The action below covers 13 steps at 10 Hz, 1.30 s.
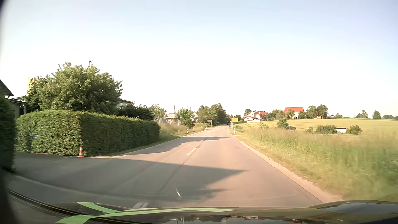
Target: Follow the waypoints while adhering to traffic rules and regulations
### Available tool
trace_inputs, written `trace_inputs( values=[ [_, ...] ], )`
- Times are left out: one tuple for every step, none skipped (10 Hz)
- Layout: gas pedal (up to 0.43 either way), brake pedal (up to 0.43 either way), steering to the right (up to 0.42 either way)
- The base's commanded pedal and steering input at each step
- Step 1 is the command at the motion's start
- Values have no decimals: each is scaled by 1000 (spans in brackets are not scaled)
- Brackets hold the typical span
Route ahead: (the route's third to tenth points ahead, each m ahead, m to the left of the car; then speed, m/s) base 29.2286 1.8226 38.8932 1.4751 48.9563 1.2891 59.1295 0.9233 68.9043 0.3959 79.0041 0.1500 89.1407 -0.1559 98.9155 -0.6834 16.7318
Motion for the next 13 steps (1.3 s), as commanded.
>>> trace_inputs(
  values=[
    [39, 0, 1],
    [8, 0, 1],
    [8, 0, 2],
    [8, 0, 1],
    [20, 0, 1],
    [39, 0, 1],
    [39, 0, 1],
    [47, 0, 1],
    [47, 0, 2],
    [47, 0, 2],
    [47, 0, 1],
    [47, 0, 0],
    [47, 0, 0]
  ],
)
